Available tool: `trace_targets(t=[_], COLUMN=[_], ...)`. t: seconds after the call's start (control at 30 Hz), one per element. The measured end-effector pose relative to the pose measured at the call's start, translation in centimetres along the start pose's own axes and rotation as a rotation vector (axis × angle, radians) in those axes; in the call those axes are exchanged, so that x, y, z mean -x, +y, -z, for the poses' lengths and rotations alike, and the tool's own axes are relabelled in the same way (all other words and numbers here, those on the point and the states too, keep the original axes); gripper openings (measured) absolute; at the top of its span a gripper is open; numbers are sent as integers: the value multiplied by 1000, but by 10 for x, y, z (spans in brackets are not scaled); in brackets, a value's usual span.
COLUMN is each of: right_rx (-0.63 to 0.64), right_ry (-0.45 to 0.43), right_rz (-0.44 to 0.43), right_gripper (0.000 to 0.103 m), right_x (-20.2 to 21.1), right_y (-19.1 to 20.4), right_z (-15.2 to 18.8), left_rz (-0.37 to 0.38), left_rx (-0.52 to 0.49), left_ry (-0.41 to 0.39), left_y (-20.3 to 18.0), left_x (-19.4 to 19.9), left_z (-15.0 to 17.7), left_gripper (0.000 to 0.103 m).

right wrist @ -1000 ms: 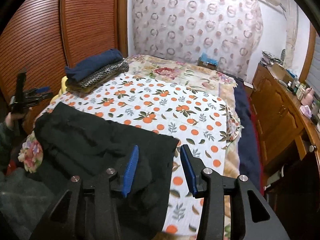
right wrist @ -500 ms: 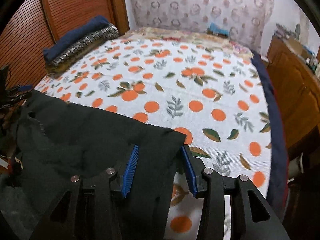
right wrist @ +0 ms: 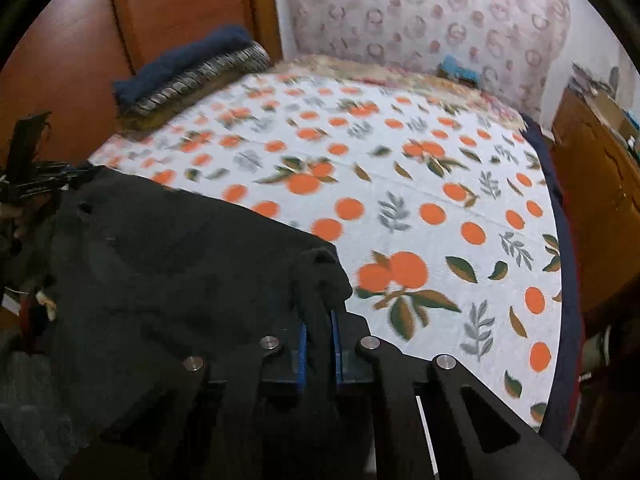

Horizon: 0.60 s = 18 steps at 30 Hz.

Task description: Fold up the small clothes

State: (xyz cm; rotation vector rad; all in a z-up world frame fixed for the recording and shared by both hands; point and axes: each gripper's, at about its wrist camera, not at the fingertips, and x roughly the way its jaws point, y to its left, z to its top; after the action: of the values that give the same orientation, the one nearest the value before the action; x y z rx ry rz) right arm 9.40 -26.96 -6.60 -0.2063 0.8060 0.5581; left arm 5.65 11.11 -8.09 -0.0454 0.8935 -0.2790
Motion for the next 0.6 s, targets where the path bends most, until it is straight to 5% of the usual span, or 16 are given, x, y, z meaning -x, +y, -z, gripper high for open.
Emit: trace_targets(t=[0.27,0.6], right_rx=[-55,66], right_ry=[-271,-546], right_rz=[37,168], right_gripper=[7,7], right_x=[118,294], right_y=[20,56], right_z=[21,15], left_rz=[32,16], left_rx=[-48,-92], left_ry=[-308,-642], left_y=[-41,-65], left_x=[119,253], left_z=[-6,-34], left_gripper=[11,11])
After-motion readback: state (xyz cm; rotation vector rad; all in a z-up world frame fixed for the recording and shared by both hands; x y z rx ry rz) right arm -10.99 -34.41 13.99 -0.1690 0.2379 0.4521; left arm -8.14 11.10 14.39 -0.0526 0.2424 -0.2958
